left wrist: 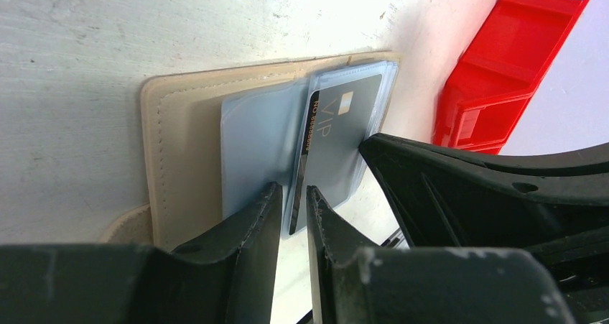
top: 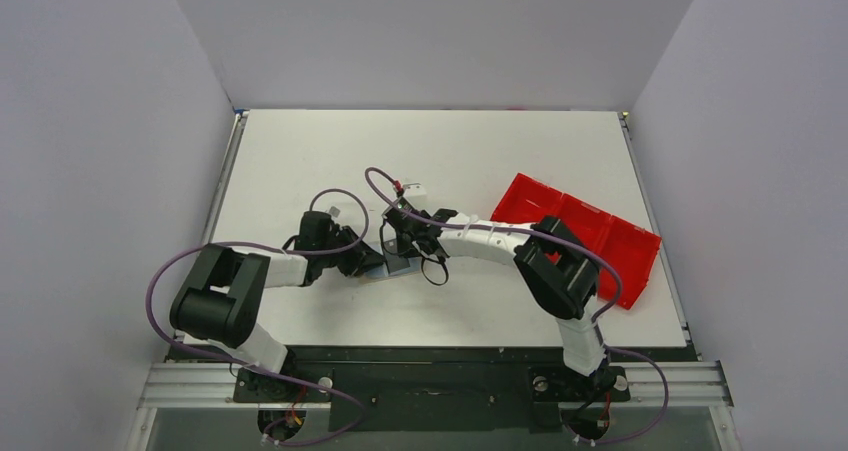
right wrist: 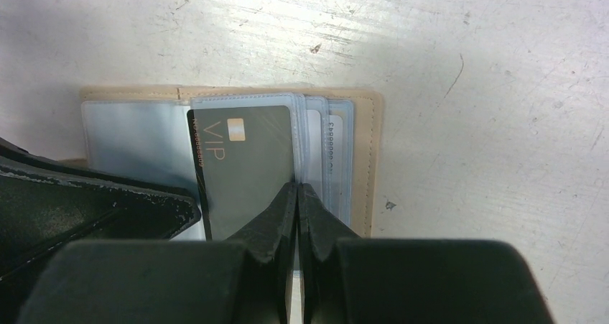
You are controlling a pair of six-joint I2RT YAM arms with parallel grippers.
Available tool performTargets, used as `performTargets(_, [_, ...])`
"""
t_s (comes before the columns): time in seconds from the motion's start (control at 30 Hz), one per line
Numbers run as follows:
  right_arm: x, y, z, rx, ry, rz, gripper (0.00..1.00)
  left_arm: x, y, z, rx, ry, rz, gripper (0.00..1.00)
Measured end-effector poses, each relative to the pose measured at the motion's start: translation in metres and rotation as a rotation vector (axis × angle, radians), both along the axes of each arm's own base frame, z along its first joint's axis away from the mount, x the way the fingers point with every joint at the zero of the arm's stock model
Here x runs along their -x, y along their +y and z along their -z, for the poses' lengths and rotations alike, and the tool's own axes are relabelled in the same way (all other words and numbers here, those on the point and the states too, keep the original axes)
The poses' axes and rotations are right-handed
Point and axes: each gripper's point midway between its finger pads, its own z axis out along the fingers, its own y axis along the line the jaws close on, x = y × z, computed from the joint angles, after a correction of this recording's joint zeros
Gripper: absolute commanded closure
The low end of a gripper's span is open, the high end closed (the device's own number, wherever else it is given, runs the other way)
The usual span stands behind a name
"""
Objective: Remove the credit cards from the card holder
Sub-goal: Remove the credit card from the card holder.
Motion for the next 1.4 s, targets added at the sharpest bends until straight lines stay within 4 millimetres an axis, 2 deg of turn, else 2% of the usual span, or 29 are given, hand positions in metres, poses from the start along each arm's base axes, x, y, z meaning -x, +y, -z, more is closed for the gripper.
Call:
performTargets(0.43, [0.0,0.002,0.0,0.023,-0.007,-0.033,1.0,-0.002,-0.002,0.002,0.024,0.004,-0.005,0.85])
performTargets(0.73, [-0.001,0.01,0.0,0.02,-0.007,-0.067,1.0,-0.003,0.0,0.001,0.03,0.003,-0.013,0.86])
performTargets(1.03, [-0.002,0.012,0.0,0.012,-0.004,-0.069,1.0,-0.003,0.003,0.003,0.033,0.013,-0.021,0.99])
performTargets(1.4, [-0.004,0.008,0.002,-0.037,0.009,-0.04,1.0,-0.002,0.003,0.002,0.037,0.009,-0.022,1.0])
